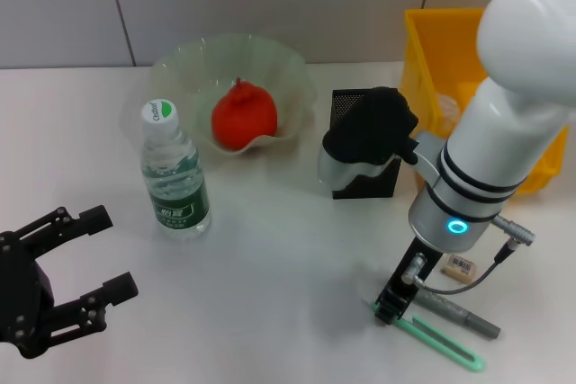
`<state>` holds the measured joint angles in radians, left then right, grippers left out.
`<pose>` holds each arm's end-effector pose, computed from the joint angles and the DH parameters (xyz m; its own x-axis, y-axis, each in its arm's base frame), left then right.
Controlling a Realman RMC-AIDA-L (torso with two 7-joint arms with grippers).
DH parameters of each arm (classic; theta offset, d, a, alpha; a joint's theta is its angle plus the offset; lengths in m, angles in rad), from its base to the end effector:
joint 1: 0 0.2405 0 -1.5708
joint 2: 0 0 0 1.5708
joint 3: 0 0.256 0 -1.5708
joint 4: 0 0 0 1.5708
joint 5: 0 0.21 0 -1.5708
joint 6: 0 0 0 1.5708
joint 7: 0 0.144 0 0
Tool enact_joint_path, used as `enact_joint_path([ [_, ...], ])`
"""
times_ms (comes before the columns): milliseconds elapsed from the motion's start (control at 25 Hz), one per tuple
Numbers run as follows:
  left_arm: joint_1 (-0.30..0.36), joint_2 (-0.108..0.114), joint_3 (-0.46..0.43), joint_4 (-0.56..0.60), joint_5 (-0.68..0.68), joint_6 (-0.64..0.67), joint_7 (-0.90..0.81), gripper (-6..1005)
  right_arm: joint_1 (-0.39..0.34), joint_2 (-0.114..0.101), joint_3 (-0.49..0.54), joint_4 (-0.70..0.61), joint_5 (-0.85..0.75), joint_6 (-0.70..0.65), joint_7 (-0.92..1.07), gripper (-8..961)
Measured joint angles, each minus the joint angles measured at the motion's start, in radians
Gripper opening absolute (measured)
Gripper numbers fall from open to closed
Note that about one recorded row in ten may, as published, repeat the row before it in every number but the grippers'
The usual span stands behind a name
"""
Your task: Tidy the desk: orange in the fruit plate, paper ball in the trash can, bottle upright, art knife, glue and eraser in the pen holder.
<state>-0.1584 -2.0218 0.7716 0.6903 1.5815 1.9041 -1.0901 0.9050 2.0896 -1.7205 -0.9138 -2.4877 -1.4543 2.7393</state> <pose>-0.3041 0.2198 0.0546 0.6628 0.0784 0.7447 0.3686 -0.8998 -0.2334 0.1529 0.3501 -0.0886 0.6416 -0.5981 0.4802 -0.5002 -0.8009 -0.3291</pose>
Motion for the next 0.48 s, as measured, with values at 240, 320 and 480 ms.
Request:
enact_joint_path([
  [240,0.000,0.000,0.000,0.000,0.000,0.000,0.000,814,0.002,0.000,-0.007,-0.021,0.002,-0.006,0.001,241],
  [320,0.002,0.000,0.000,0.000,0.000,0.000,0.001,814,-0.010,0.000,0.002,-0.057,0.002,-0.022,0.001,216],
  [480,0.006,0.000,-0.003,0.000,-0.004,0.000,0.002,814,-0.067,-0.007,0.067,-0.203,-0.002,-0.082,-0.001,182],
])
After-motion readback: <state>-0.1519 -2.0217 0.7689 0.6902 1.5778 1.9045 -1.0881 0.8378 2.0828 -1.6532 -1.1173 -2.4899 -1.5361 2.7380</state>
